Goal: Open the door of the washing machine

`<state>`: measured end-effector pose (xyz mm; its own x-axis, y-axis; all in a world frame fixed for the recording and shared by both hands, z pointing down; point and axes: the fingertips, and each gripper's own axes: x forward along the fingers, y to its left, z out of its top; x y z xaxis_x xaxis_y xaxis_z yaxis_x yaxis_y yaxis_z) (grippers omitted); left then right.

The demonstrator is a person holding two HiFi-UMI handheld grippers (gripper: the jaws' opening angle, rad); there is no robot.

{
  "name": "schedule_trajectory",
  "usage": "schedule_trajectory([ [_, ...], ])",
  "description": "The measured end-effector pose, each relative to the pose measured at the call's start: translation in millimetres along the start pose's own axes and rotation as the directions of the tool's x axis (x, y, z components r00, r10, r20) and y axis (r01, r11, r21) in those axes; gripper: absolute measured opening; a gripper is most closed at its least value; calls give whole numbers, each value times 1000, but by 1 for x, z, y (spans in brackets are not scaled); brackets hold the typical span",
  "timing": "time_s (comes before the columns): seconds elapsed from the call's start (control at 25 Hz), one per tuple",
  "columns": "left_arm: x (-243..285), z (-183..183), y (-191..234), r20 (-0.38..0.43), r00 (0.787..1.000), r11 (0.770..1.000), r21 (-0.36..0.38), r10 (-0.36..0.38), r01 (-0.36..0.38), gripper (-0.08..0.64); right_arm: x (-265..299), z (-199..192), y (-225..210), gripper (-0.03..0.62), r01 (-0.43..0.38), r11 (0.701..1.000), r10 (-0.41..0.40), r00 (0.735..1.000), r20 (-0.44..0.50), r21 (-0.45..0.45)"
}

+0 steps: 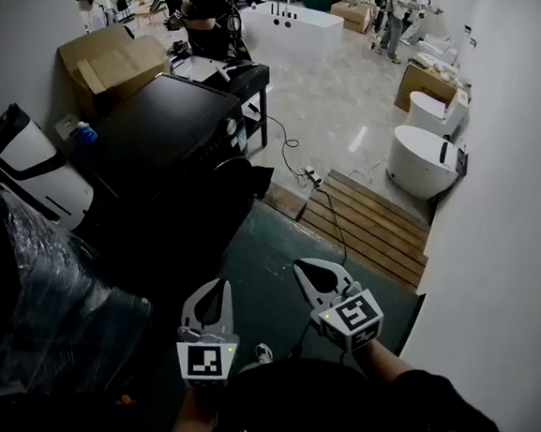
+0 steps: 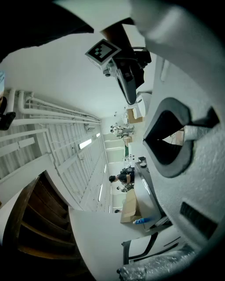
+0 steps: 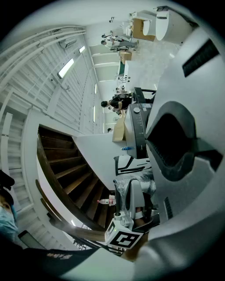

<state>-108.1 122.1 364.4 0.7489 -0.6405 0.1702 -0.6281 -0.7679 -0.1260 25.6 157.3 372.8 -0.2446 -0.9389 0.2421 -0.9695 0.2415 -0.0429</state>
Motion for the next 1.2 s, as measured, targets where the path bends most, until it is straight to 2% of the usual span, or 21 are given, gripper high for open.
schedule_trajectory([
  [0.2, 6, -6, 10, -4, 999, 999, -6, -38, 38, 18, 13, -3, 3, 6, 9, 999, -9, 1000, 9, 39],
  [0.52, 14, -22, 25, -34, 986, 987, -11, -161, 160, 32, 34, 1, 6, 22, 63, 997, -65, 997, 49, 51],
  [0.64, 22, -27, 32, -51, 982, 983, -9, -182, 181, 179, 44, 1, 1, 69, 83, 992, -87, 995, 44, 91],
  [0.68, 25, -28, 34, -55, 981, 983, -9, -185, 185, 181, 46, 1, -1, 74, 87, 991, -91, 995, 43, 98],
  [0.92, 53, -36, 49, -81, 981, 985, -11, -174, 174, 206, 76, 1, -27, 186, 82, 990, -86, 996, 31, 111],
  [1.04, 74, -41, 61, -105, 985, 990, -20, -139, 138, 213, 96, -5, -45, 221, 53, 994, -55, 998, 11, 100],
  [1.2, 110, -42, 76, -127, 988, 996, -30, -87, 84, 218, 130, -7, -77, 235, -9, 996, 12, 1000, -26, 83],
])
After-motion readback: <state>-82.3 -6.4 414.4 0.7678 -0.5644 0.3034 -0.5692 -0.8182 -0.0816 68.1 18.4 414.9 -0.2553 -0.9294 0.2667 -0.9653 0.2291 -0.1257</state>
